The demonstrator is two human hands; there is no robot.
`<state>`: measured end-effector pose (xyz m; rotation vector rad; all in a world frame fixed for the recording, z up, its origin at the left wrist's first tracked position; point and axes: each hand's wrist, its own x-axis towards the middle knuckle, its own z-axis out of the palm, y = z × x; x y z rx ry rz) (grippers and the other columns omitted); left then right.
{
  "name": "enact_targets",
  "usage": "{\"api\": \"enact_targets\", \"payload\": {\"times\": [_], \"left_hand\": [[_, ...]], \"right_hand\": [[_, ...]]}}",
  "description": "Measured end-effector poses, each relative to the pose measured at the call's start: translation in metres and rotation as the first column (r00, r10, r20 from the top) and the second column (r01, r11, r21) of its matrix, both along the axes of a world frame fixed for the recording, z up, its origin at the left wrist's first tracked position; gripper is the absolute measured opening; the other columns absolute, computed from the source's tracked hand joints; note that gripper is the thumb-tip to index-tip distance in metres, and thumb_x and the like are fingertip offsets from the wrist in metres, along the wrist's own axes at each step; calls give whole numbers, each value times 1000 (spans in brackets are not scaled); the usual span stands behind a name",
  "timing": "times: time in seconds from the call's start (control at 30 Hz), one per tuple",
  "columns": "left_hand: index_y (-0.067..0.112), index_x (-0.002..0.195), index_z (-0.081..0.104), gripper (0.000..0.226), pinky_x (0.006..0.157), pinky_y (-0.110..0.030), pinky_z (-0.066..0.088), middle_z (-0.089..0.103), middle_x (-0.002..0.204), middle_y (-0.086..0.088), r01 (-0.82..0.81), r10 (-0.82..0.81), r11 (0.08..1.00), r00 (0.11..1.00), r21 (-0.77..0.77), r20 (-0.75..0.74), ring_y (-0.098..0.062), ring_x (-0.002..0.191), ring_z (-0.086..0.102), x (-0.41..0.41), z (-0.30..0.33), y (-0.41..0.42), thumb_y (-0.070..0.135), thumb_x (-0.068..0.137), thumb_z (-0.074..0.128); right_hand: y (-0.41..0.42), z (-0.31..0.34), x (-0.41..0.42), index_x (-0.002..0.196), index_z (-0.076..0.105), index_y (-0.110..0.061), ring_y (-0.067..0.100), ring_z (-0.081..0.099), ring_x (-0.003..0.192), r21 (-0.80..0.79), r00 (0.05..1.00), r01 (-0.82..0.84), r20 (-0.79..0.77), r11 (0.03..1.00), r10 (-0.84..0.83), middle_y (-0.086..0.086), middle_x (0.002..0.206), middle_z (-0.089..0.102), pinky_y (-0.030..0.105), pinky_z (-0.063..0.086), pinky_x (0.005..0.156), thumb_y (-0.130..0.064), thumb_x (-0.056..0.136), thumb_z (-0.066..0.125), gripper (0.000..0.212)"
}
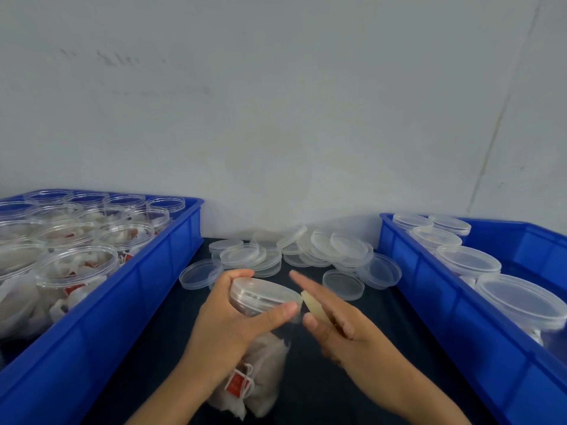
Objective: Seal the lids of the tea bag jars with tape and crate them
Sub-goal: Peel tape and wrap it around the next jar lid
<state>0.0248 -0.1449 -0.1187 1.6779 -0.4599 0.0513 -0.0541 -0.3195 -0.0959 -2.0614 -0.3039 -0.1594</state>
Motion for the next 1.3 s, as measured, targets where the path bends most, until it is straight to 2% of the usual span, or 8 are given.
{"api": "enact_targets", "payload": {"times": [0.13,0.37,0.6,0.73,0.83,1.03,1.13,1.3], "left_hand": [[35,117,53,93,65,-11,50,66,104,6,45,-45,999,999,-9,-17,6,87,64,8,2,10,67,35,81],[30,119,54,107,74,-15,53,69,103,13,219,-219,976,975,-17,-38,-7,94,68,13,3,15,73,26,84],[25,124,46,110,76,-24,56,70,103,8,357,-360,933,928,-52,-93,-18,97,69,13,6,18,60,30,92],[26,122,34,113,77,-25,56,70,102,9,430,-437,899,893,-82,-106,-20,99,69,14,2,19,56,31,94],[24,123,33,115,79,-26,55,69,103,8,458,-461,888,881,-49,-104,-19,101,69,13,1,20,59,31,92],[26,110,50,98,74,-17,54,57,111,4,69,-120,967,973,244,199,-4,93,64,9,9,14,98,45,48],[39,136,35,101,77,-12,49,47,121,24,-141,2,915,938,377,346,12,96,56,-4,6,2,100,56,21],[54,121,31,110,80,-13,39,48,108,38,-155,96,941,974,299,205,9,101,52,-9,-4,-11,102,25,50]], "right_hand": [[-6,-2,1,136,18,-64,3,44,56,-163,994,100,-28,982,-106,-5,62,50,23,39,61,-70,79,42,62],[-7,6,-5,136,25,-62,-2,56,91,-451,983,184,64,873,-174,-19,96,62,20,46,84,-74,77,26,60],[-10,-2,1,123,24,-80,-8,51,116,-377,992,126,65,918,-109,-34,127,55,12,39,91,-57,92,46,44],[-10,-8,10,134,33,-66,-10,43,127,-170,998,-44,-60,984,34,-39,133,47,28,37,110,-38,95,56,53],[-11,-8,10,139,35,-58,-17,56,83,-103,989,-122,-92,987,113,-40,96,60,7,45,77,-29,97,55,55],[-4,-7,10,136,46,-44,-24,49,62,-70,997,66,-37,995,-69,-42,60,52,0,36,58,-26,98,53,43],[-2,-9,8,133,47,-52,-20,51,61,-114,985,163,-37,980,-168,-39,60,54,2,36,58,-39,97,52,39],[2,-12,7,129,39,-65,-10,59,83,-243,968,249,27,937,-250,-21,99,66,13,47,76,-40,97,50,41]]}}
